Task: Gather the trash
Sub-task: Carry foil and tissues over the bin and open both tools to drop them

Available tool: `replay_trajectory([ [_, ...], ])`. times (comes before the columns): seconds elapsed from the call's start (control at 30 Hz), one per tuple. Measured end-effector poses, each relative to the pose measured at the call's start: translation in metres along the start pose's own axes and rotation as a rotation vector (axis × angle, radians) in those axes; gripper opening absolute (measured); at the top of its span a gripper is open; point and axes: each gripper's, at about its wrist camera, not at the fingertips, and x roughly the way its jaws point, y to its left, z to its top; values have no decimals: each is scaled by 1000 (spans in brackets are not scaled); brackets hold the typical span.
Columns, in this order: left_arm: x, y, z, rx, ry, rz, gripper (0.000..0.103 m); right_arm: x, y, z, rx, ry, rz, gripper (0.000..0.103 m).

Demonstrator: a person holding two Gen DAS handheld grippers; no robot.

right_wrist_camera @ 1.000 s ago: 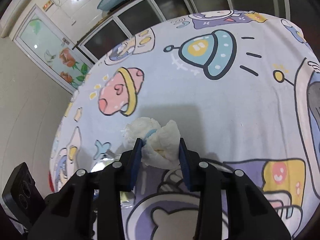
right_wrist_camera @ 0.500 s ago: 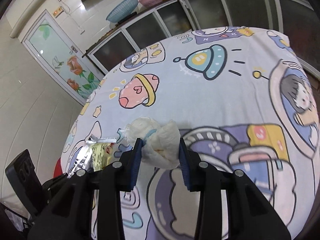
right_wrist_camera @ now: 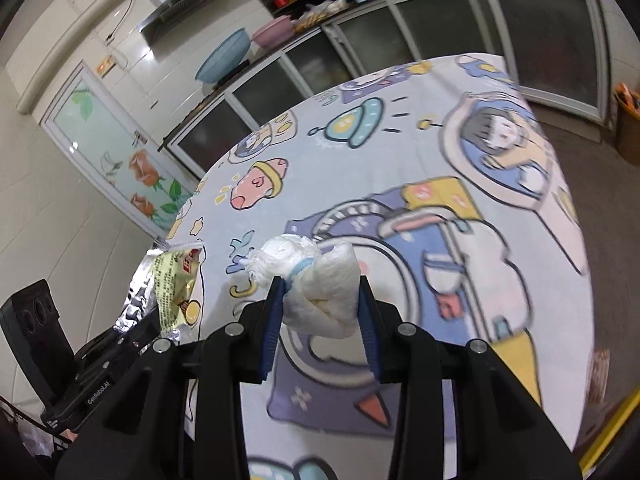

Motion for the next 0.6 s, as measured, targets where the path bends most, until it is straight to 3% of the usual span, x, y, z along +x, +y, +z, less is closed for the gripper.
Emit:
replay_trajectory([
  [0.6, -7, -116, -4, 182, -2, -176, 10, -121, -87, -66, 145, -166, -125, 34],
])
